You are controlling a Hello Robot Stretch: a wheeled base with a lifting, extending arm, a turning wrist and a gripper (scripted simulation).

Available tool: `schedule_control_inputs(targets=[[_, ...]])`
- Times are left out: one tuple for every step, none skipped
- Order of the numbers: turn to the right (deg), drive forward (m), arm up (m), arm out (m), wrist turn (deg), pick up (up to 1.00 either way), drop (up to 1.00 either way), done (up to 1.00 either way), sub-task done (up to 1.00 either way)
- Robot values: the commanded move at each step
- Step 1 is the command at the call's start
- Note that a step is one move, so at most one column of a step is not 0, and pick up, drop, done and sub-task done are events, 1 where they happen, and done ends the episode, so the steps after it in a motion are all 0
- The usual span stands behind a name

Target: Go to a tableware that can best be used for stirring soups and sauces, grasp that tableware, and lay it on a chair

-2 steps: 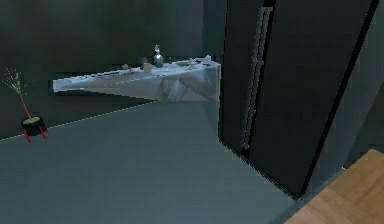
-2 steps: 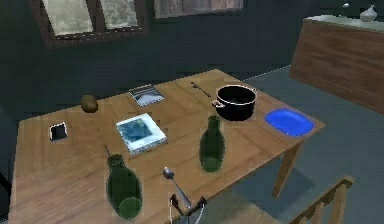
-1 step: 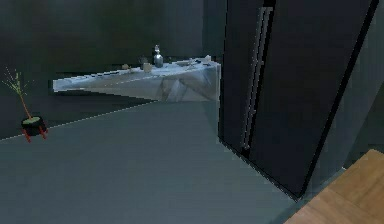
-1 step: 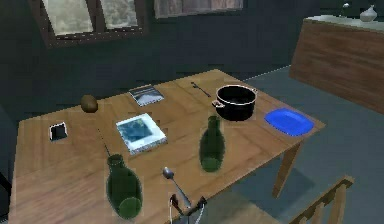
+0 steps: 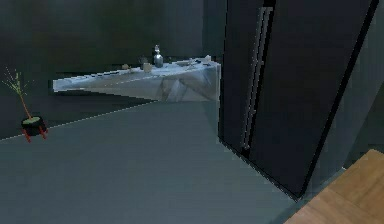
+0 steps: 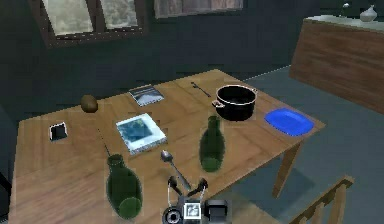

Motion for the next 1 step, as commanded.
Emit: schedule_control_inputs(targets=[[0.0, 0.00, 0.24, 0.00, 0.0, 0.00, 0.00, 0.00, 0.00]])
